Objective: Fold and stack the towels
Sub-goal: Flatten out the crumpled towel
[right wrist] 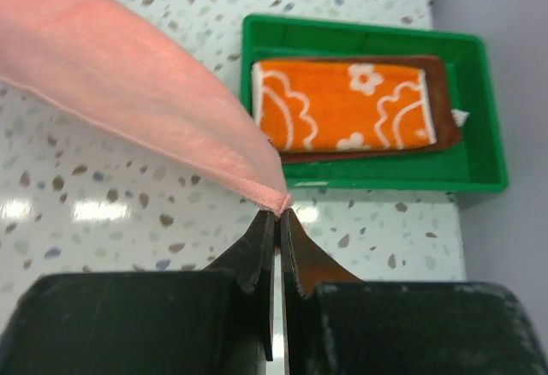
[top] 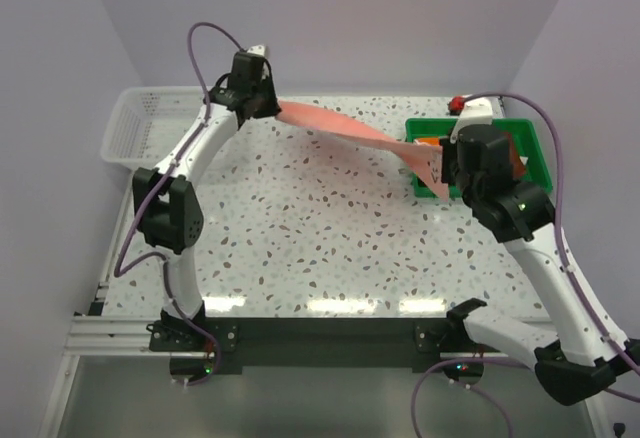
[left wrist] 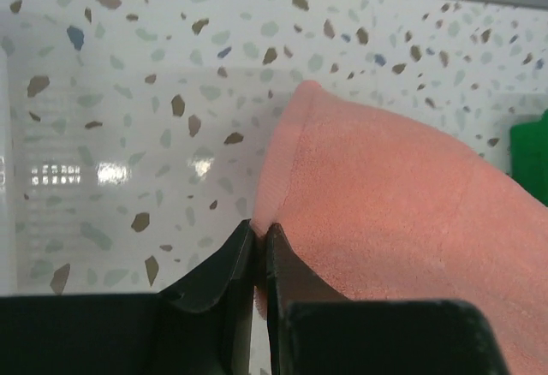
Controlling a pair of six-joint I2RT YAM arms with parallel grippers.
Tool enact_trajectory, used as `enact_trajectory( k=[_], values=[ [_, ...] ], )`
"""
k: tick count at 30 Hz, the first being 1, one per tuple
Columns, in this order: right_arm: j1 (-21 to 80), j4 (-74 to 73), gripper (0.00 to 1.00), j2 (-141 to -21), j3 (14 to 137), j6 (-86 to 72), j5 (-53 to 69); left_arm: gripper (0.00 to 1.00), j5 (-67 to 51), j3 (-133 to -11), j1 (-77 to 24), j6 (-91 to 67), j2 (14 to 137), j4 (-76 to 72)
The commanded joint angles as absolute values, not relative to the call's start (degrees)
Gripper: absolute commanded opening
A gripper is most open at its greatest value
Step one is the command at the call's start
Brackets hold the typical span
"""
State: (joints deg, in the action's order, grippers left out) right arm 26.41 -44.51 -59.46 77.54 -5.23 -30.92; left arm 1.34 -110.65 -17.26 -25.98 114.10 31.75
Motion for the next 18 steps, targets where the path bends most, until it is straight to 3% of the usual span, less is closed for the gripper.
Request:
enact_trajectory(
  k=[1, 4, 8, 15, 17, 18],
  values=[
    [26.54, -53.08, 0.00, -61.87, 72.08, -6.85, -14.01, 0.01, 4.30, -101.36, -16.26, -21.28, 113.55, 28.48],
    [27.59, -55.63, 0.00, -63.54, 64.71, -10.27, -3.89, 0.01, 8.60, -94.50, -16.17, -19.08, 116.36, 27.51],
    [39.52, -56.43, 0.00, -68.46, 61.01, -15.37, -0.54, 0.01, 16.50, -90.09, -16.17, -17.40, 120.05, 27.41],
    [51.23, -47.93, 0.00, -77.42, 53.88, -20.65, 8.43, 0.01, 21.97, -87.10, -15.29, -19.95, 119.10, 28.30],
    [56.04, -45.45, 0.02, -80.23, 52.92, -21.97, 10.45, 0.02, 22.24, -87.36, -15.29, -20.04, 119.09, 28.39],
    [57.64, -43.53, 0.07, -83.03, 52.91, -22.23, 10.72, 0.03, 22.24, -87.62, -15.21, -20.21, 119.18, 28.65]
  ],
)
